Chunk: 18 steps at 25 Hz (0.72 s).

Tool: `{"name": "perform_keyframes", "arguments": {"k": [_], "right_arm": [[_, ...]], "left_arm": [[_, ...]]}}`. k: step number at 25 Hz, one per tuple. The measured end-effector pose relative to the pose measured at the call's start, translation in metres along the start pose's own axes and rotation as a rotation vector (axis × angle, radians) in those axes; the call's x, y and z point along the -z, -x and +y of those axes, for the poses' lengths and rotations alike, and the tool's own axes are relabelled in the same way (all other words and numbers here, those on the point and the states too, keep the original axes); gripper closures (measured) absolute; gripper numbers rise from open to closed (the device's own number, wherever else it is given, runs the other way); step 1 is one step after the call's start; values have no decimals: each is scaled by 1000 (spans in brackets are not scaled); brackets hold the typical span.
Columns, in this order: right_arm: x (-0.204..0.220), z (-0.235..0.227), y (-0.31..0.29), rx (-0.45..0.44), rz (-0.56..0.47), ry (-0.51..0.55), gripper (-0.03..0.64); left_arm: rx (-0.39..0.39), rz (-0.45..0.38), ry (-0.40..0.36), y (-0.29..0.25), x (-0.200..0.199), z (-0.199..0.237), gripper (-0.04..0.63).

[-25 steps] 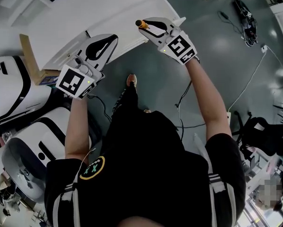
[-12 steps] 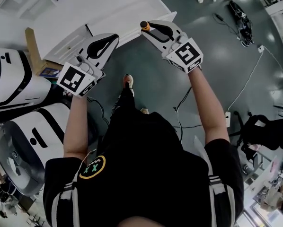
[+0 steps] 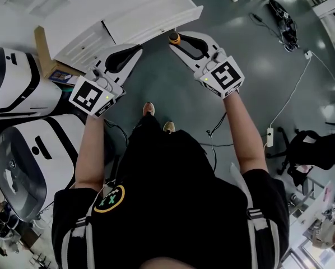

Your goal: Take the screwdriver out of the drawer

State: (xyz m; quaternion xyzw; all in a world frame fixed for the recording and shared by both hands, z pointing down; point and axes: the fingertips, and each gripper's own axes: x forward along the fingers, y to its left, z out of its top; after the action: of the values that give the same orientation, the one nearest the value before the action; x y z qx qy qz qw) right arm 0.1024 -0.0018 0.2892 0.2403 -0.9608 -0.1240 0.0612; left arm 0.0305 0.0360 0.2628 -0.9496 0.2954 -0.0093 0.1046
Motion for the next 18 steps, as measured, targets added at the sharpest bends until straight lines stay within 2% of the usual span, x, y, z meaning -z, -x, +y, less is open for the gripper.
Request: {"name": "perform_keyframes", "arguments": {"k": [8,18], "right_arm": [[-19,23,28,45,-47,-21,495],[-28,42,34,105,-37,-47,494]], "left_arm": [[32,15,17,10,1,-22,574],[65,-4,20,27,-1,-13,574]]}}
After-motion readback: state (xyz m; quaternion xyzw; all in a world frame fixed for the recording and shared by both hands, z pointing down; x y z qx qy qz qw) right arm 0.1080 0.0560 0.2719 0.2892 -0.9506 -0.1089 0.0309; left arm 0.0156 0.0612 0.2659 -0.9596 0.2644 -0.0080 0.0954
